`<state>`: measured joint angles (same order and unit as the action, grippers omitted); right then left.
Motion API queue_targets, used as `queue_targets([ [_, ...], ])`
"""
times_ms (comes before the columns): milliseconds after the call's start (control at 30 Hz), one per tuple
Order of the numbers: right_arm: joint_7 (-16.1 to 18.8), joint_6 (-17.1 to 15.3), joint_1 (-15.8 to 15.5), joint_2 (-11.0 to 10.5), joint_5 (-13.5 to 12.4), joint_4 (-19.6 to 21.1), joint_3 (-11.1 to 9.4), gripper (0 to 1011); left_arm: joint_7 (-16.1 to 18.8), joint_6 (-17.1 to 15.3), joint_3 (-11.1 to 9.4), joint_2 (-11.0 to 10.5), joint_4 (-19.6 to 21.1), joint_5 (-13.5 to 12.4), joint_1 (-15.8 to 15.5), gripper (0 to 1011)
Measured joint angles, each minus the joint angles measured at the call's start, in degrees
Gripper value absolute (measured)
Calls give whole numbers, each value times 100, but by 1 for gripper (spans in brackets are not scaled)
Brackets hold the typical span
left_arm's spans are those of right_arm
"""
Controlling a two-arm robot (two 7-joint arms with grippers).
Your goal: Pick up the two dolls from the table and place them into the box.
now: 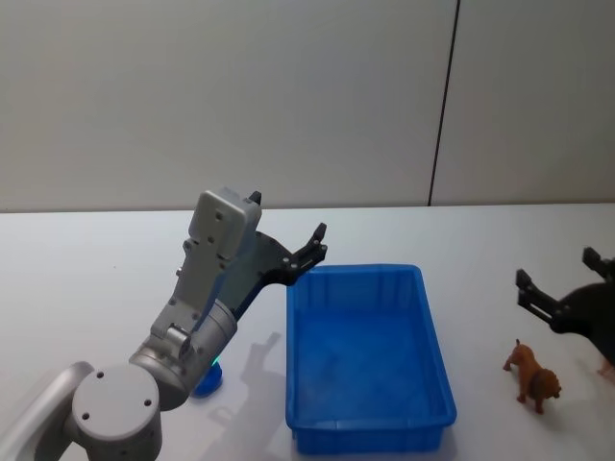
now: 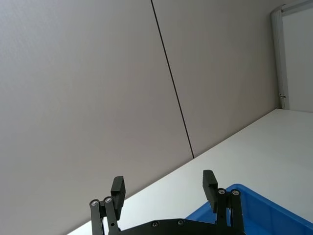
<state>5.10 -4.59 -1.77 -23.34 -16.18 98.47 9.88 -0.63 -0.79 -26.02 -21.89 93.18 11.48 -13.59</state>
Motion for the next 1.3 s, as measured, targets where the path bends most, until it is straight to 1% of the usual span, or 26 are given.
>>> queue_targets([
  [233,-47,-220,-104,-208,8,-145,-163,1001,0,0,0,0,0,0,0,1004],
  [600,-85,-534,-198,-382,36,-354,-308,1001,0,0,0,0,0,0,0,1004],
  [967,-81,-810,-180,-410,62,-661,-348,1001,0,0,0,0,0,0,0,1004],
  [1300,4,-1075,-94,-354,-17,-1011,-343,1001,0,0,0,0,0,0,0,1004],
])
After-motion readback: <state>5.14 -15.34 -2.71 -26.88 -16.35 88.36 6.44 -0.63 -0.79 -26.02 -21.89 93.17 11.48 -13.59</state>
